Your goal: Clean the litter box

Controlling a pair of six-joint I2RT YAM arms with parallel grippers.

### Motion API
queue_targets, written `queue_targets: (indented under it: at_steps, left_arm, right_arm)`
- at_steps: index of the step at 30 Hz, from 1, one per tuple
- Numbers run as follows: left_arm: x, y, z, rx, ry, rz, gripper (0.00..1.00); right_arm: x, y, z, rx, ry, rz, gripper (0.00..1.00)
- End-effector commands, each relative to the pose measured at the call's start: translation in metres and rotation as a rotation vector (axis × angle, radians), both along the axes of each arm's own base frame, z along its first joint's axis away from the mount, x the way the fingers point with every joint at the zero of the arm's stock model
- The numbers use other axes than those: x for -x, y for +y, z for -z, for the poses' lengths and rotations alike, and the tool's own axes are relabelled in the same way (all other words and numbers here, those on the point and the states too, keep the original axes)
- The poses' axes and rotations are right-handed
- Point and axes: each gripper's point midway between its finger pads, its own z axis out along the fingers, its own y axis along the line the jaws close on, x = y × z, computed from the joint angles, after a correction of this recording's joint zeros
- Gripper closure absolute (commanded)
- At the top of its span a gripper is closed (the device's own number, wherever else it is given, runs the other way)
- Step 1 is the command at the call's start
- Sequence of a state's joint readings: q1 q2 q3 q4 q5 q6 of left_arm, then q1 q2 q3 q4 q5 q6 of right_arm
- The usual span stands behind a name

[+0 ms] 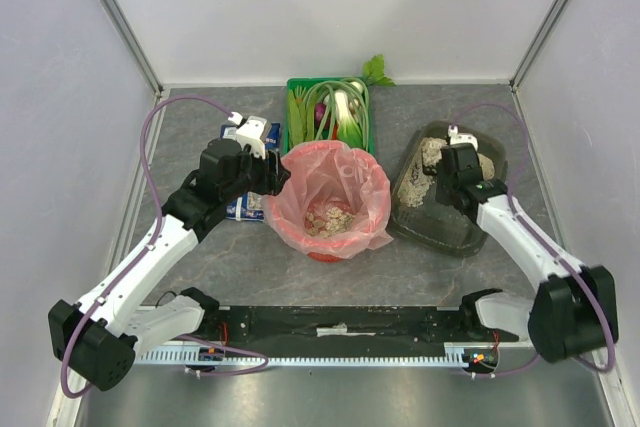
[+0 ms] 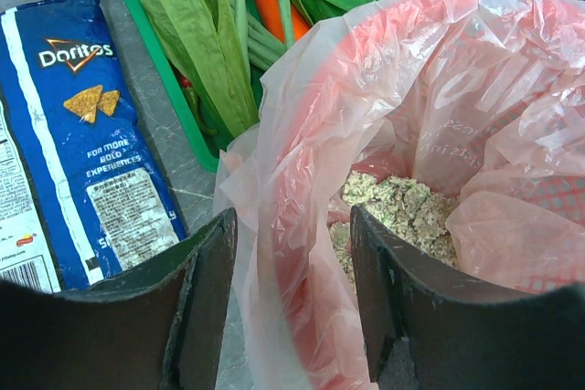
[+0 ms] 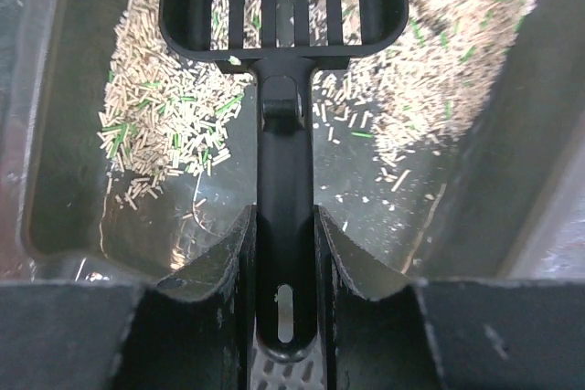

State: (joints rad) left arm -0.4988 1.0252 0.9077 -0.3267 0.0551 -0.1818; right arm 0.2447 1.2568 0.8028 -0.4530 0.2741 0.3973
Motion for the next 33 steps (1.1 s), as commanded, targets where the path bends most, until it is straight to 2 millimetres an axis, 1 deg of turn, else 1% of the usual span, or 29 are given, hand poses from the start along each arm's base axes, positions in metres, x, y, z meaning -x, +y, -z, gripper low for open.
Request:
queue_targets:
  at_steps: [1,2,4,6,9,11,12,13,14,15,16,18,19,20,21,23,25,26,27,28,29,30,31,32,33]
  left_arm:
    - [-0.006,-0.003,-0.019,0.001,-0.062,0.021,0.41]
    - [-0.006,-0.004,-0.018,0.003,-0.058,0.026,0.41]
    - [-0.006,-0.005,-0.017,0.005,-0.051,0.033,0.41]
    - [-0.006,-0.005,-0.017,0.004,-0.05,0.031,0.41]
    - [-0.007,-0.002,-0.016,-0.003,-0.054,0.017,0.41]
    - [-0.009,-0.001,-0.015,-0.012,-0.057,0.009,0.41]
    - [-0.009,-0.001,-0.012,-0.013,-0.051,0.008,0.41]
    - [-0.01,-0.001,-0.013,-0.014,-0.053,0.009,0.41]
    - [-0.01,-0.002,-0.011,-0.016,-0.047,0.01,0.41]
    - [-0.01,-0.002,-0.009,-0.02,-0.04,0.01,0.41]
    - [-0.01,-0.002,-0.01,-0.017,-0.042,0.013,0.41]
    - [-0.01,-0.003,-0.009,-0.017,-0.041,0.015,0.41]
    - [-0.01,-0.003,-0.009,-0.018,-0.04,0.015,0.41]
    - [-0.01,-0.003,-0.01,-0.019,-0.04,0.017,0.41]
    - [-0.009,-0.003,-0.011,-0.016,-0.042,0.016,0.41]
    - [-0.009,-0.002,-0.014,-0.013,-0.053,0.014,0.41]
    - [-0.01,0.001,-0.015,-0.017,-0.062,0.0,0.41]
    - [-0.01,0.002,-0.014,-0.023,-0.061,-0.003,0.41]
    - [-0.01,0.002,-0.013,-0.024,-0.06,-0.003,0.41]
    - [-0.01,0.002,-0.013,-0.024,-0.058,-0.001,0.41]
    - [-0.01,0.0,-0.013,-0.022,-0.056,0.004,0.41]
    - [-0.01,-0.001,-0.015,-0.017,-0.057,0.009,0.41]
    - [-0.008,-0.003,-0.014,-0.01,-0.051,0.022,0.41]
    - [-0.008,-0.003,-0.015,-0.004,-0.055,0.022,0.41]
    - [-0.008,-0.004,-0.013,-0.007,-0.051,0.024,0.41]
  right_arm:
    - [0.003,-0.015,-0.047,0.054,-0.119,-0.001,1.0]
    - [0.005,-0.014,-0.045,0.054,-0.111,-0.009,1.0]
    - [0.012,-0.014,-0.032,0.051,-0.068,-0.02,1.0]
    - [0.018,-0.008,-0.02,0.028,-0.033,-0.042,1.0]
    - [0.025,-0.003,-0.014,0.001,-0.01,-0.062,1.0]
    - [0.034,0.0,-0.021,-0.032,-0.012,-0.056,1.0]
    - [0.038,0.006,-0.025,-0.071,-0.012,-0.07,1.0]
    - [0.042,0.008,-0.036,-0.102,-0.045,-0.063,1.0]
    - [0.048,0.008,-0.041,-0.117,-0.05,-0.057,1.0]
    - [0.05,0.008,-0.047,-0.123,-0.074,-0.053,1.0]
    - [0.051,0.005,-0.058,-0.123,-0.123,-0.046,1.0]
    - [0.05,-0.005,-0.061,-0.078,-0.163,-0.027,1.0]
    - [0.049,-0.016,-0.062,-0.032,-0.184,0.012,1.0]
    - [0.047,-0.019,-0.057,-0.016,-0.189,0.021,1.0]
    - [0.044,-0.02,-0.052,-0.01,-0.182,0.021,1.0]
    - [0.042,-0.009,-0.047,-0.044,-0.166,-0.024,1.0]
    - [0.045,-0.006,-0.044,-0.055,-0.141,-0.031,1.0]
    - [0.051,-0.008,-0.046,-0.053,-0.125,-0.02,1.0]
    - [0.054,-0.008,-0.054,-0.073,-0.149,-0.005,1.0]
    - [0.056,-0.007,-0.058,-0.085,-0.161,-0.005,1.0]
    - [0.057,-0.005,-0.06,-0.104,-0.175,-0.012,1.0]
    - [0.058,-0.005,-0.066,-0.113,-0.21,-0.013,1.0]
    - [0.057,-0.007,-0.066,-0.105,-0.222,-0.001,1.0]
    - [0.056,-0.017,-0.066,-0.075,-0.235,0.043,1.0]
    - [0.056,-0.018,-0.064,-0.076,-0.226,0.068,1.0]
